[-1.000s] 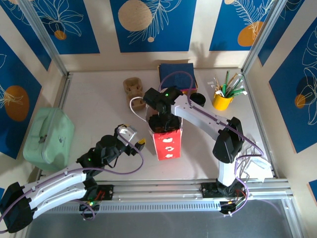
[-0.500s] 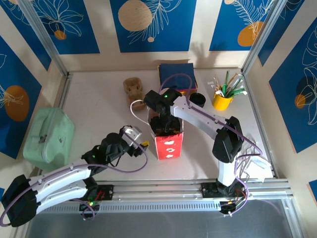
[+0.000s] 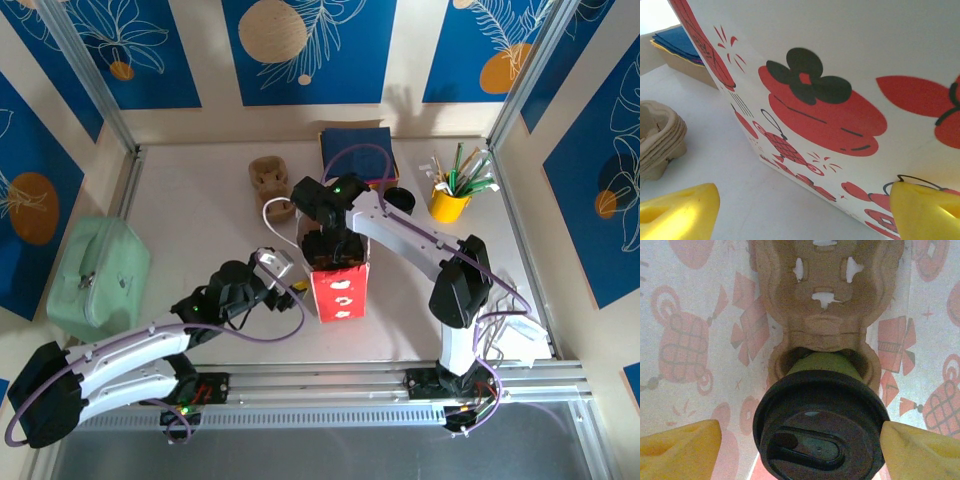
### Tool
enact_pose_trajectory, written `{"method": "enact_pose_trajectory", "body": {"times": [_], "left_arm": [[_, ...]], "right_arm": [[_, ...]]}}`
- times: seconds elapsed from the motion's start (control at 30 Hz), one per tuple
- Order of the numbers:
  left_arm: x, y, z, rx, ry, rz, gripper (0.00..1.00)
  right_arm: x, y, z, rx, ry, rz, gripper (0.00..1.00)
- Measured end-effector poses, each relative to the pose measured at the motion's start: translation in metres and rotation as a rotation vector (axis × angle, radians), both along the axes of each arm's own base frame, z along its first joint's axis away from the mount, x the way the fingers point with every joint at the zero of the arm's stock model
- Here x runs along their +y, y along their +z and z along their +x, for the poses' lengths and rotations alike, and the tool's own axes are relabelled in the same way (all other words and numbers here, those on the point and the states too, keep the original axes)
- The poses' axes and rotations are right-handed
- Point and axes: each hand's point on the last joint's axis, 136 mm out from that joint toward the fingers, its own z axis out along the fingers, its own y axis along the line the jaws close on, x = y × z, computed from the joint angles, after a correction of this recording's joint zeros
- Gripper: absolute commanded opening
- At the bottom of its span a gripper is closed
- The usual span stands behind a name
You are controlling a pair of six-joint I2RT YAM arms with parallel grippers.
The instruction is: Pack the takeout coffee
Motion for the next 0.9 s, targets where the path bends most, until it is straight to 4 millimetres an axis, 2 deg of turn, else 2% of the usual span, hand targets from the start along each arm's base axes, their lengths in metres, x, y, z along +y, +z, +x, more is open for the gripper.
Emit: {"method": "enact_pose_trajectory", "body": {"times": [0.5, 0.9], "left_arm": [[-0.0027, 0.0057, -0.0003, -0.016, -0.012, 0.000, 0.88], [-0.0008, 0.0086, -0.0006, -0.023, -0.005, -0.003, 0.88]], "right_arm": [[0.0000, 0.0000, 0.0000, 0.000, 0.000, 0.000, 0.67], [0.0000, -0.0004, -0.0001, 0.001, 0.000, 0.000, 0.66]]}}
